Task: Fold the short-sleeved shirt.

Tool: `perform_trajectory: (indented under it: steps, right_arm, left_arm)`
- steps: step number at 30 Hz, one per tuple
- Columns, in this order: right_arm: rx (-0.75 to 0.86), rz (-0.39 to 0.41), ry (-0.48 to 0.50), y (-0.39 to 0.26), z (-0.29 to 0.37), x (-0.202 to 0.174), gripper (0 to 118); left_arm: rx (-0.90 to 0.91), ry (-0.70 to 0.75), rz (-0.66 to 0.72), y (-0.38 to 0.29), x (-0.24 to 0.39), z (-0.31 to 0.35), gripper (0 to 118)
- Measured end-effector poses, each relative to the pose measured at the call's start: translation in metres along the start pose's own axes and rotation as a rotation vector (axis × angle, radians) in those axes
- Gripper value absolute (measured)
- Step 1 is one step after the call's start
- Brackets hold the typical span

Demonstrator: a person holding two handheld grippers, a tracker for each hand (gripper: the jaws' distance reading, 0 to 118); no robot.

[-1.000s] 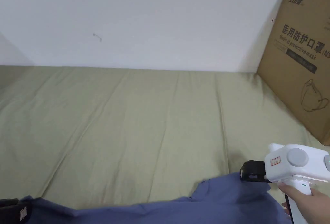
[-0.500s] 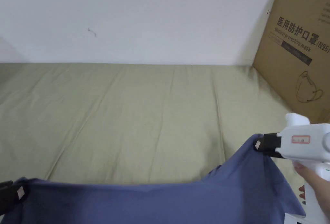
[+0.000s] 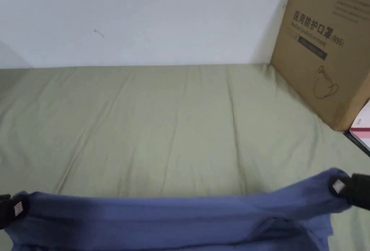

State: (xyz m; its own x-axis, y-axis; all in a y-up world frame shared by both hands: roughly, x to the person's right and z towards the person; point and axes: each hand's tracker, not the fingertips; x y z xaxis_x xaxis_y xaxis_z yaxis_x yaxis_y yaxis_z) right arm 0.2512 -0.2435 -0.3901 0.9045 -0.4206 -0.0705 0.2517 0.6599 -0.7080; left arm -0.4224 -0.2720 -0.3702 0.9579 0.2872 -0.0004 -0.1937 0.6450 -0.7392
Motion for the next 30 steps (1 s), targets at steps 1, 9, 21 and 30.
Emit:
perform_trajectory:
  steps: [1,9,21,30]
  right_arm:
    - [-0.037,-0.023,-0.007,-0.017,0.010,0.006,4]
    - [-0.177,-0.071,-0.073,-0.090,0.007,0.047,17]
    - [0.183,0.072,0.039,-0.060,0.032,-0.031,117]
    - [0.624,0.263,0.007,-0.045,0.019,-0.115,88]
  left_arm:
    - [-0.021,-0.007,0.000,-0.012,0.001,0.005,4]
    - [-0.125,-0.047,0.012,-0.091,-0.005,0.033,27]
    - [0.235,-0.061,0.059,-0.056,0.055,0.097,116]
    - [0.704,0.181,-0.229,-0.032,0.176,0.092,0]
